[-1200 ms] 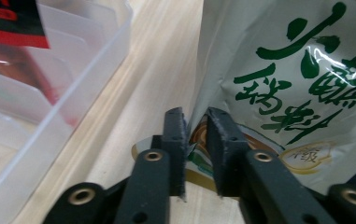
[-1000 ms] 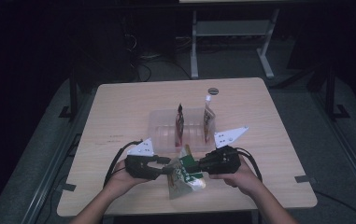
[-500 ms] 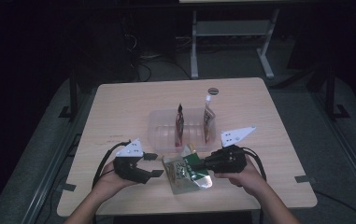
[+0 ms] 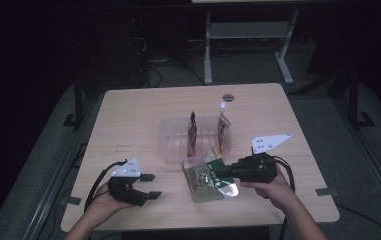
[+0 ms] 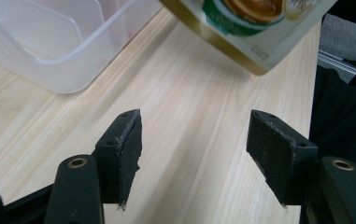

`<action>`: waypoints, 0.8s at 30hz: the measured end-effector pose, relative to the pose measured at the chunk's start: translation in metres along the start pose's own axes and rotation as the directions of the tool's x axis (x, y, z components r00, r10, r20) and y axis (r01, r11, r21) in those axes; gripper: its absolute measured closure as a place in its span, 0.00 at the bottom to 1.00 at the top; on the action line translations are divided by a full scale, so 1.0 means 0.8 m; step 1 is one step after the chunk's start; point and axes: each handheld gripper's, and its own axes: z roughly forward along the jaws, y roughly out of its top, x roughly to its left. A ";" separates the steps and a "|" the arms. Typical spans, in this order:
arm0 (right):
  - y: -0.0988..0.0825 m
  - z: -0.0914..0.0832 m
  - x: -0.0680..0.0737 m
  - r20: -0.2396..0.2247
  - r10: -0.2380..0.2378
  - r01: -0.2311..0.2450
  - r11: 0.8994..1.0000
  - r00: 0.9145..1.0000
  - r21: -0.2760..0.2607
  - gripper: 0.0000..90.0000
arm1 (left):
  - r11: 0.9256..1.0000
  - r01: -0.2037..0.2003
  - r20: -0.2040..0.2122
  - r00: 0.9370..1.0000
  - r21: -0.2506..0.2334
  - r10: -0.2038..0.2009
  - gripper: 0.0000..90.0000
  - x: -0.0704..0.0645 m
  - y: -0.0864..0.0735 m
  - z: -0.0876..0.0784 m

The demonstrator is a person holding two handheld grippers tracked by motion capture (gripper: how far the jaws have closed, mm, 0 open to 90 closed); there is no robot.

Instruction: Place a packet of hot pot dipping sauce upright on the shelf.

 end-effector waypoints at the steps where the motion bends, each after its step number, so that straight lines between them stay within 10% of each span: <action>1: 0.000 -0.004 0.000 0.008 0.001 -0.001 1.000 1.000 -0.001 1.00 | 1.000 0.000 0.000 1.000 0.000 0.000 0.39 0.000 0.000 0.000; 24: 0.035 -0.050 -0.012 0.137 -0.021 0.034 0.995 0.990 -0.098 1.00 | 0.999 0.000 -0.041 0.999 0.034 0.002 0.24 0.021 -0.011 -0.001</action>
